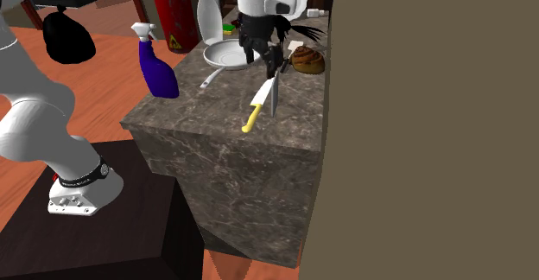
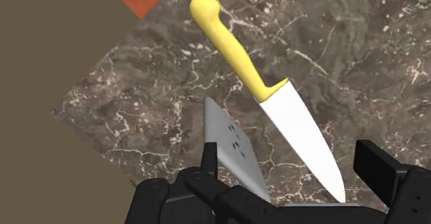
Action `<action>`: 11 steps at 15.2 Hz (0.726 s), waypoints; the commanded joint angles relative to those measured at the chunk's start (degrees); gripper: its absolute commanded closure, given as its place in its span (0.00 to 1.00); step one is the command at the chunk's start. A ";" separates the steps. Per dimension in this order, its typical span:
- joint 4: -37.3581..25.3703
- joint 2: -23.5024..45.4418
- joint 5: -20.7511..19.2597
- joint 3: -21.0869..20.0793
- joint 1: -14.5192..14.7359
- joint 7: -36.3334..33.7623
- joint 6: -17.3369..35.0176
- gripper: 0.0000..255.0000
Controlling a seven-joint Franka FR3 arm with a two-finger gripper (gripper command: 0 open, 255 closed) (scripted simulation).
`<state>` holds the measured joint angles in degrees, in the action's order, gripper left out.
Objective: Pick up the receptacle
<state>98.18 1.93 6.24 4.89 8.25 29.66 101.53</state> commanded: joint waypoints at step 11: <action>-10.54 12.07 1.66 -1.53 0.82 6.17 1.81 0.00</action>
<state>86.72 14.13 7.89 3.39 9.03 35.77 102.52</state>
